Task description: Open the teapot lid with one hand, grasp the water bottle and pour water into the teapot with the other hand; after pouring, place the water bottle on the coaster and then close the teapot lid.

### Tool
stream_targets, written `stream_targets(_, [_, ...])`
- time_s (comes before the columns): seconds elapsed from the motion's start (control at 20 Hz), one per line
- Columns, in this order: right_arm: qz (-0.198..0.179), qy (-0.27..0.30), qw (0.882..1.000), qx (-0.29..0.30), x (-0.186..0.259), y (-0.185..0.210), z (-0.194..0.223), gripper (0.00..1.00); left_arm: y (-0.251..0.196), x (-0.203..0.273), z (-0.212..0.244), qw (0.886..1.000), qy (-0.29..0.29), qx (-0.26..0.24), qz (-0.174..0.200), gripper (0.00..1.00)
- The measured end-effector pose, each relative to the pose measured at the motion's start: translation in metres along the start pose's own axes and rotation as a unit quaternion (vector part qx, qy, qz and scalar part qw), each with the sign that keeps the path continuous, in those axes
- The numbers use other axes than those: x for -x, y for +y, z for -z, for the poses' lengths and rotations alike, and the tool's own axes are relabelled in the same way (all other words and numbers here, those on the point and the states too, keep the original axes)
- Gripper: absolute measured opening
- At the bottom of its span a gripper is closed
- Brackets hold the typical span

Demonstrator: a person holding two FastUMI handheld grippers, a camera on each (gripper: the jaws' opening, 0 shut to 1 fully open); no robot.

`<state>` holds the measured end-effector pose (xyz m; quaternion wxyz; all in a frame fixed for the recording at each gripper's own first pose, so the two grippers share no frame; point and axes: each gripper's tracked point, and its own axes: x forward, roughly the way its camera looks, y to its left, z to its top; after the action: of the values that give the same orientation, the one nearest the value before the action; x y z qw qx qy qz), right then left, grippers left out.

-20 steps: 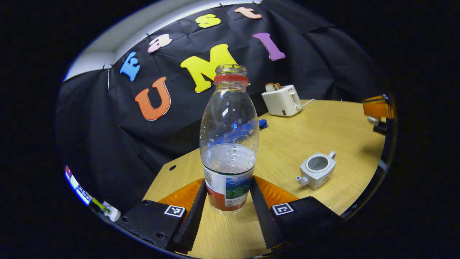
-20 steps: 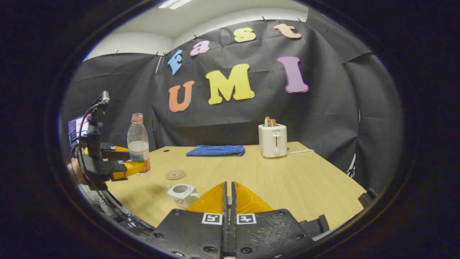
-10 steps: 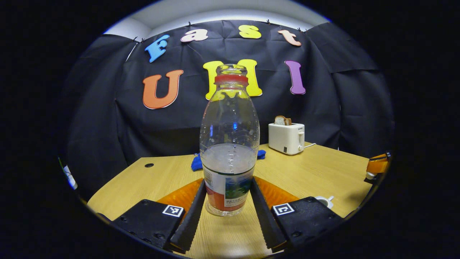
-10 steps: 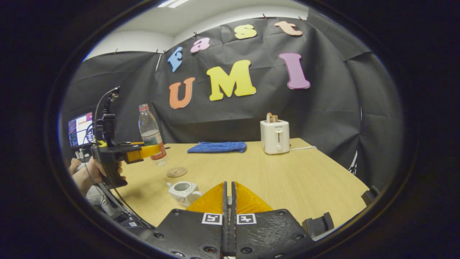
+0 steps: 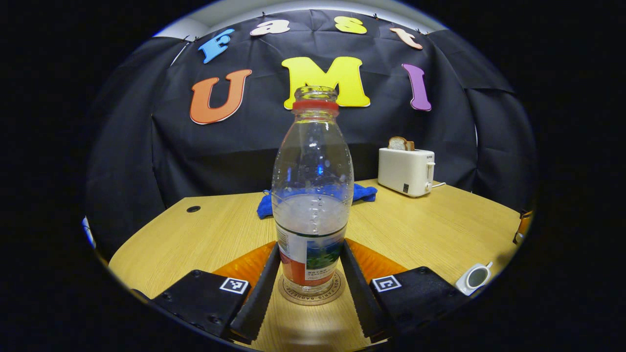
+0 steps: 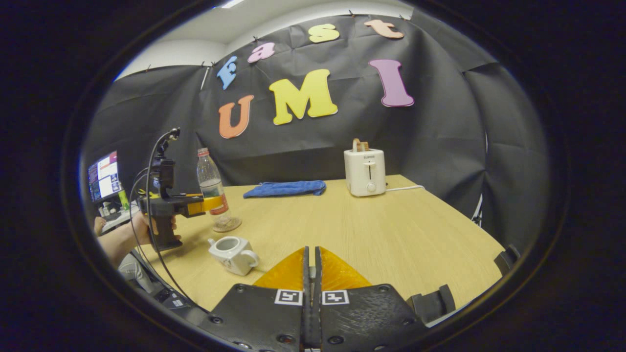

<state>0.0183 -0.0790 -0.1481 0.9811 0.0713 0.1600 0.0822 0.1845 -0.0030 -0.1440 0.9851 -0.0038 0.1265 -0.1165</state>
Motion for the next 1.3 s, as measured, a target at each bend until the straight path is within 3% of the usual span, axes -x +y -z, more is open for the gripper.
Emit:
stream_targets(0.5, [-0.001,0.004,1.000,0.000,-0.002,0.002,0.004,0.00,0.002,0.000,0.009,1.000,0.006,0.014,-0.005,0.79])
stream_targets(0.6, [-0.002,0.003,1.000,0.001,-0.002,0.003,0.003,0.00,0.001,0.002,0.009,1.000,0.010,0.015,-0.002,0.85])
stream_targets(0.65, [-0.003,0.002,1.000,0.002,-0.001,0.004,0.003,0.00,0.001,0.004,0.011,1.000,0.015,0.016,-0.003,0.96])
stream_targets(0.75, [-0.004,0.002,1.000,0.004,0.000,0.008,0.002,0.00,0.001,0.009,0.012,1.000,0.017,0.023,-0.003,1.00])
stream_targets(0.95, [-0.010,-0.008,1.000,0.012,0.003,0.019,-0.008,0.00,0.008,0.033,0.024,0.998,0.038,0.041,-0.025,1.00])
stream_targets(1.3, [-0.051,-0.033,0.997,0.042,-0.012,0.074,-0.037,0.00,0.033,0.106,-0.002,0.996,-0.026,0.054,-0.067,1.00])
